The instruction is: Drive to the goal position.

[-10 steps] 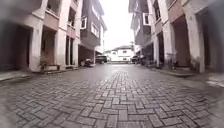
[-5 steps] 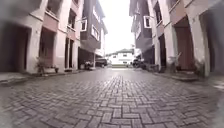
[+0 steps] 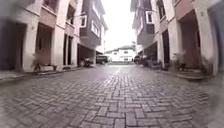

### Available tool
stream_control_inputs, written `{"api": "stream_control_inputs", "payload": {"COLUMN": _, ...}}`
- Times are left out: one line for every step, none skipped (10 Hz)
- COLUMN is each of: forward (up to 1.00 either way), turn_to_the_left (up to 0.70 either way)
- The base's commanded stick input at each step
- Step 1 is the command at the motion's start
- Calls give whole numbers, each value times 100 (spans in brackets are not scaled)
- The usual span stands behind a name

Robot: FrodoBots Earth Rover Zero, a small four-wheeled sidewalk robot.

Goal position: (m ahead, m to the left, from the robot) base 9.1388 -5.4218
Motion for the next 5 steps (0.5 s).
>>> {"api": "stream_control_inputs", "payload": {"forward": 70, "turn_to_the_left": 0}}
{"api": "stream_control_inputs", "payload": {"forward": 70, "turn_to_the_left": 0}}
{"api": "stream_control_inputs", "payload": {"forward": 70, "turn_to_the_left": 0}}
{"api": "stream_control_inputs", "payload": {"forward": 70, "turn_to_the_left": 0}}
{"api": "stream_control_inputs", "payload": {"forward": 70, "turn_to_the_left": 0}}
